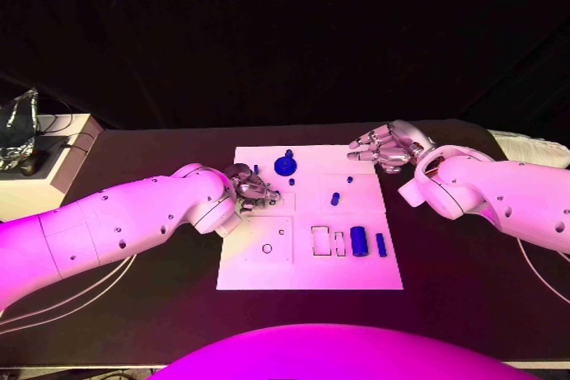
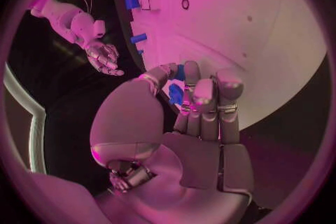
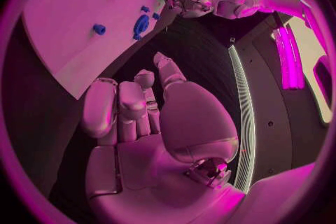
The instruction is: Assemble the parts on the task board
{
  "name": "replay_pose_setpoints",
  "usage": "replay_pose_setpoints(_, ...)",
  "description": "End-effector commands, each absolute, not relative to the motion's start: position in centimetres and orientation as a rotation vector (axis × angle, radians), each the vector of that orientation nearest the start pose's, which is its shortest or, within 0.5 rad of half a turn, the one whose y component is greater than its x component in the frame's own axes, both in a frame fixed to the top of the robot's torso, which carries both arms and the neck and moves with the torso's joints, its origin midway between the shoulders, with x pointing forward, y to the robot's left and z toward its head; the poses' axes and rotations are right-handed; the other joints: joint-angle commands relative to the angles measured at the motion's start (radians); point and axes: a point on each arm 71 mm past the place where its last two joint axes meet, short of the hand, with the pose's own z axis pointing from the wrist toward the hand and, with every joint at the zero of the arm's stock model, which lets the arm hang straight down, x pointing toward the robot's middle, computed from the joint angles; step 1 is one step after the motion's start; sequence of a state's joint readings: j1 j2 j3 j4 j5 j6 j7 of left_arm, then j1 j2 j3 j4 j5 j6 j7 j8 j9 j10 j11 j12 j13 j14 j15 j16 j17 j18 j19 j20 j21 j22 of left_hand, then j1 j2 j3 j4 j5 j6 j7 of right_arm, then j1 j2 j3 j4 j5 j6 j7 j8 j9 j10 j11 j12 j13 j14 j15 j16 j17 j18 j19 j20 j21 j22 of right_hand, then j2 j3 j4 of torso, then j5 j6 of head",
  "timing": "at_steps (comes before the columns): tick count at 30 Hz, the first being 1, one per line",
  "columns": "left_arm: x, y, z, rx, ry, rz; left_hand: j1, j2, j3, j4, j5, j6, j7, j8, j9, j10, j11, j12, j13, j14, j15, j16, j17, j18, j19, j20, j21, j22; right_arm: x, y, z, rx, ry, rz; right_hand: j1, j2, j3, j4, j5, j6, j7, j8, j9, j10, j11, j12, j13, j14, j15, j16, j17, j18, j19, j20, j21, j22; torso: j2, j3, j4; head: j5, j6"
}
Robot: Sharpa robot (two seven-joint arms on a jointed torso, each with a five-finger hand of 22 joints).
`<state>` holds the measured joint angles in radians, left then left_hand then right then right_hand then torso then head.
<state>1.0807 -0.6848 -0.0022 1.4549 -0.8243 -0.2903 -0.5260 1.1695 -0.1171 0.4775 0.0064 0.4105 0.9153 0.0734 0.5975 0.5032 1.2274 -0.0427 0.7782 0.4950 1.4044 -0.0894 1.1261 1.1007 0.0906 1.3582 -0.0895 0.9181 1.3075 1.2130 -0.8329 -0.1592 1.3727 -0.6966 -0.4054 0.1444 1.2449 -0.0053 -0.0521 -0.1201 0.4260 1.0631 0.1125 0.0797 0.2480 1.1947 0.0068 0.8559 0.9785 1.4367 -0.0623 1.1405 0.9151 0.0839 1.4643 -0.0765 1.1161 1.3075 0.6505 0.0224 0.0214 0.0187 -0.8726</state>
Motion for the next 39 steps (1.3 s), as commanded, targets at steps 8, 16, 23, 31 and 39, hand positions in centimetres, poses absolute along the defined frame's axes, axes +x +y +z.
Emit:
replay_pose_setpoints(8, 47.1, 16.3, -26.2, -0.721, 2.302, -0.635, -0.016, -0.005, 0.125, -0.144, 0.017, 0.028, -0.018, -0.006, 0.009, 0.017, -0.001, -0.009, 0.006, 0.011, 0.000, 0.006, 0.012, -0.007, 0.004, -0.008, 0.012, 0.083, 50.0, -24.7, -22.5, 0.513, 1.706, 0.950, 0.006, 0.002, 0.000, -0.004, 0.004, 0.001, 0.004, -0.005, -0.001, 0.002, -0.005, -0.006, -0.001, 0.002, -0.007, -0.003, 0.001, 0.000, 0.077, -0.007, -0.004, 0.155, 0.000, -0.0005, 0.0005, -0.002, 0.000)
replay_pose_setpoints(16, 48.1, 16.1, -24.0, -0.627, 2.454, -0.656, -0.131, 0.068, 0.171, -0.159, 0.004, -0.001, -0.026, 0.005, 0.040, 0.015, 0.000, -0.010, 0.015, 0.007, 0.002, 0.003, 0.016, -0.012, -0.001, -0.009, 0.006, 0.080, 49.9, -24.6, -22.5, 0.512, 1.705, 0.953, 0.010, 0.002, 0.001, -0.005, 0.004, 0.001, 0.004, -0.004, -0.001, 0.002, -0.005, -0.006, 0.000, 0.002, -0.007, -0.003, 0.001, 0.000, 0.077, -0.007, -0.004, 0.155, -0.001, -0.0001, 0.0009, 0.001, 0.000)
replay_pose_setpoints(23, 49.5, 15.8, -22.0, -0.536, 2.539, -0.642, -0.205, 0.098, 0.200, -0.188, 0.004, 0.031, -0.039, -0.012, 0.058, 0.036, -0.007, -0.005, 0.019, 0.021, -0.001, 0.026, 0.045, -0.021, 0.012, -0.011, 0.038, 0.089, 49.9, -24.5, -22.5, 0.510, 1.705, 0.957, 0.010, 0.002, 0.001, -0.005, 0.004, 0.001, 0.004, -0.004, -0.001, 0.002, -0.005, -0.006, 0.000, 0.002, -0.007, -0.003, 0.001, 0.000, 0.077, -0.007, -0.004, 0.155, 0.000, 0.0003, 0.0003, 0.004, 0.000)
replay_pose_setpoints(31, 50.7, 15.2, -21.7, -0.404, 2.655, -0.562, -0.218, 0.106, 0.208, -0.199, 0.017, 0.056, -0.045, -0.055, 0.151, 0.047, -0.011, -0.002, 0.031, 0.028, -0.003, 0.046, 0.072, -0.027, 0.017, -0.014, 0.069, 0.097, 50.0, -24.4, -22.5, 0.509, 1.706, 0.959, 0.011, 0.002, 0.002, -0.006, 0.004, 0.001, 0.004, -0.004, -0.001, 0.002, -0.005, -0.006, -0.001, 0.002, -0.007, -0.003, 0.001, 0.000, 0.077, -0.007, -0.005, 0.155, -0.001, -0.0005, 0.0004, 0.007, 0.000)
replay_pose_setpoints(39, 52.1, 14.6, -22.0, -0.251, 2.728, -0.442, -0.243, 0.136, 0.189, -0.203, 0.013, 0.099, -0.054, -0.146, 0.266, 0.058, -0.015, 0.003, 0.048, 0.033, -0.004, 0.071, 0.092, -0.032, 0.021, -0.014, 0.098, 0.102, 50.0, -24.2, -22.5, 0.507, 1.707, 0.962, 0.012, 0.002, 0.002, -0.008, 0.005, 0.001, 0.004, -0.004, -0.001, 0.001, -0.005, -0.008, -0.002, 0.002, -0.007, -0.004, 0.001, 0.000, 0.077, -0.007, -0.005, 0.155, 0.000, -0.0004, 0.0002, 0.011, 0.000)
